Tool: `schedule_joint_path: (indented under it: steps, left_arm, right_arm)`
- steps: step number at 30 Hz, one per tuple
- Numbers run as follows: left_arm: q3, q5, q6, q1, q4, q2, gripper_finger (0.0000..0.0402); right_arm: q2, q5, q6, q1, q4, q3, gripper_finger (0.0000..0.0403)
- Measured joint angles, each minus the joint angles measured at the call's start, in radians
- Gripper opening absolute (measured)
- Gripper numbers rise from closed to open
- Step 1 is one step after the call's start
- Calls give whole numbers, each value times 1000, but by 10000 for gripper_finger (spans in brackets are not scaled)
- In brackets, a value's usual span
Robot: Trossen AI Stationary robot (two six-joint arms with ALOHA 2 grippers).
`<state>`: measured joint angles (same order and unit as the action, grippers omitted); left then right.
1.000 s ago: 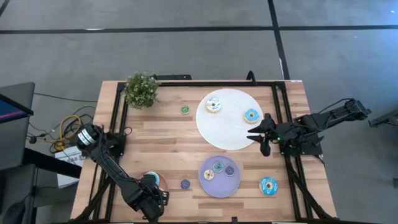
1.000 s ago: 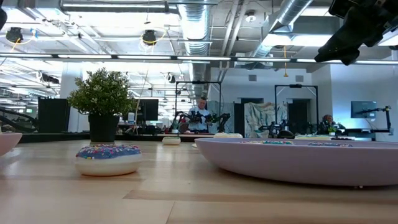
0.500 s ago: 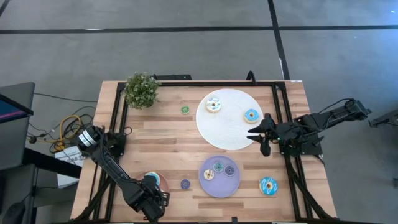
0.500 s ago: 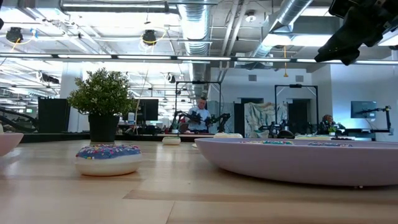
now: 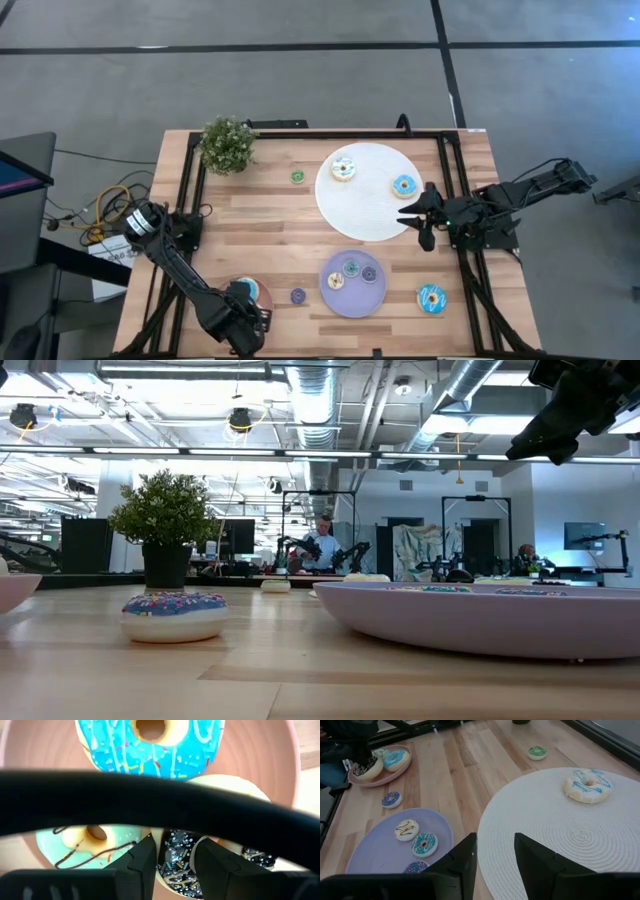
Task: Pick & Place donuts
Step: Put the big black donut on the pink plate
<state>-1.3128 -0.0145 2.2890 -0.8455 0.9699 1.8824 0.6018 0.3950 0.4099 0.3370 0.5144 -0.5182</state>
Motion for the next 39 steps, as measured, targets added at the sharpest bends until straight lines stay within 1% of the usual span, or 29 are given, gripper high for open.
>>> schedule_joint_path:
  steps: [7, 17, 22, 39]
  left_arm:
    - [0, -39, 1, 1, 0, 0, 111]
    - [0, -16, 0, 1, 1, 0, 162]
    - [0, 0, 0, 1, 0, 0, 179]
    - [0, 9, 2, 1, -23, -2, 183]
  right_arm:
    - [0, 0, 0, 0, 0, 0, 121]
    - [0, -1, 0, 0, 0, 0, 121]
    - [0, -1, 0, 0, 0, 0, 121]
    - [0, -1, 0, 0, 0, 0, 121]
